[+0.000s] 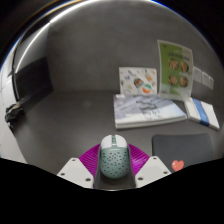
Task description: Arrange mouse
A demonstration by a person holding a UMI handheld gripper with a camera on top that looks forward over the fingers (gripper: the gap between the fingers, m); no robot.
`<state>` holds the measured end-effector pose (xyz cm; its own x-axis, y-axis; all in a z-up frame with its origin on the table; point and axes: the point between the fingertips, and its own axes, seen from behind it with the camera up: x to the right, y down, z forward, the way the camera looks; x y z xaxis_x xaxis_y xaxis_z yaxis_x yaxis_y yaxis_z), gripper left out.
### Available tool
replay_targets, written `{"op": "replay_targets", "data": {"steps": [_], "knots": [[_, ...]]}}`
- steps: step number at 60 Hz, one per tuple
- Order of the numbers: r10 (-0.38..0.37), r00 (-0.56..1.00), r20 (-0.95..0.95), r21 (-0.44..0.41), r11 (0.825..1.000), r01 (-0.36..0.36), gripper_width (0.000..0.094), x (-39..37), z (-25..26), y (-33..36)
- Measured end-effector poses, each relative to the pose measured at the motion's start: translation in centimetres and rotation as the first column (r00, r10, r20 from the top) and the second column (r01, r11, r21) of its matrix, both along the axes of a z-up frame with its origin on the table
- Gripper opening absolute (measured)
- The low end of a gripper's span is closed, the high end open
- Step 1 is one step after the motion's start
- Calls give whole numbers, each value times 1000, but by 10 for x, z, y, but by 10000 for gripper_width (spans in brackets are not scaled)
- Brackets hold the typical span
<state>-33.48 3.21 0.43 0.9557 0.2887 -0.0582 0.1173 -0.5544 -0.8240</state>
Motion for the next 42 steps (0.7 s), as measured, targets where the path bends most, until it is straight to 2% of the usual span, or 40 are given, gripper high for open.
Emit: {"op": "replay_targets", "data": {"steps": [4,10,14,18,21,27,30,34,40,42], "knots": [[25,1000,15,130,991,-27,410,4,52,-2],[-16,1000,-4,314,949,17,408,41,151,-13],[-114,993,-8,389,915,108,406,100,194,-14],[-210,978,13,425,886,184,405,161,209,-17],[-272,962,14,393,886,245,405,203,195,-17],[-322,946,19,250,918,308,404,247,113,-13],[-326,945,31,170,933,316,404,256,70,-13],[-325,944,53,100,942,319,405,261,26,-13],[-308,948,75,25,951,307,425,260,-11,-17],[-309,948,71,50,951,306,411,258,-8,-15]]}}
